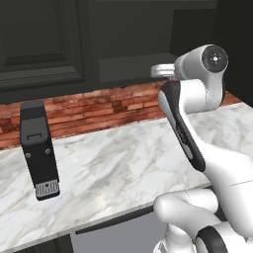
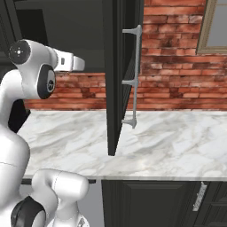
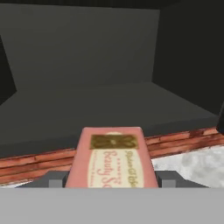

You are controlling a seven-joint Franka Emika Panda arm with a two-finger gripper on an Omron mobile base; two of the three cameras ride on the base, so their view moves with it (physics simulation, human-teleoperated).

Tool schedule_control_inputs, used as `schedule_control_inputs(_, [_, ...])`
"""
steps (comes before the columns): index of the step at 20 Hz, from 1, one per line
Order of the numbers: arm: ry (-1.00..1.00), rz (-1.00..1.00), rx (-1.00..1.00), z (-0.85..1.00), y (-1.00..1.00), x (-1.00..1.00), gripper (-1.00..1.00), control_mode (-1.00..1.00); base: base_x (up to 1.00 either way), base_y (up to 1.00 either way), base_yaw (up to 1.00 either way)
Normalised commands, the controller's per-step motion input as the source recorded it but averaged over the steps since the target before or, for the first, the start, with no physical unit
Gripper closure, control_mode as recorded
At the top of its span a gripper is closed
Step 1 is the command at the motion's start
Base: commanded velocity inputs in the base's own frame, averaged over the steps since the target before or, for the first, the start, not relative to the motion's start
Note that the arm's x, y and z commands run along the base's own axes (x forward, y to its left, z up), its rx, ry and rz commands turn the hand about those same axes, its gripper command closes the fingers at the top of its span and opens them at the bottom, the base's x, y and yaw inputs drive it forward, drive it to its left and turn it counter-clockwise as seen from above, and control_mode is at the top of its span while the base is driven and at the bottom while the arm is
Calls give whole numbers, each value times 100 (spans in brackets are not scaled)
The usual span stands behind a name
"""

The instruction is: Locate and retrieve the dish brush and bar soap from the cabinet. Place them next to the sink.

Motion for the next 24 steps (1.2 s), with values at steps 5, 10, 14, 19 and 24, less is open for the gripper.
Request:
schedule_control_inputs(5, [-1,0,0,0,0,-88,100,-100,0,0,0])
schedule_control_inputs(10, [0,0,0,-3,1,-75,100,-100,0,0,0])
schedule_control_inputs(14, [-3,0,0,-18,0,-71,100,-100,0,0,0])
schedule_control_inputs(19, [-6,0,-1,-29,0,-75,100,-100,0,0,0])
schedule_control_inputs(24, [-9,0,-1,-18,0,-78,100,-100,0,0,0])
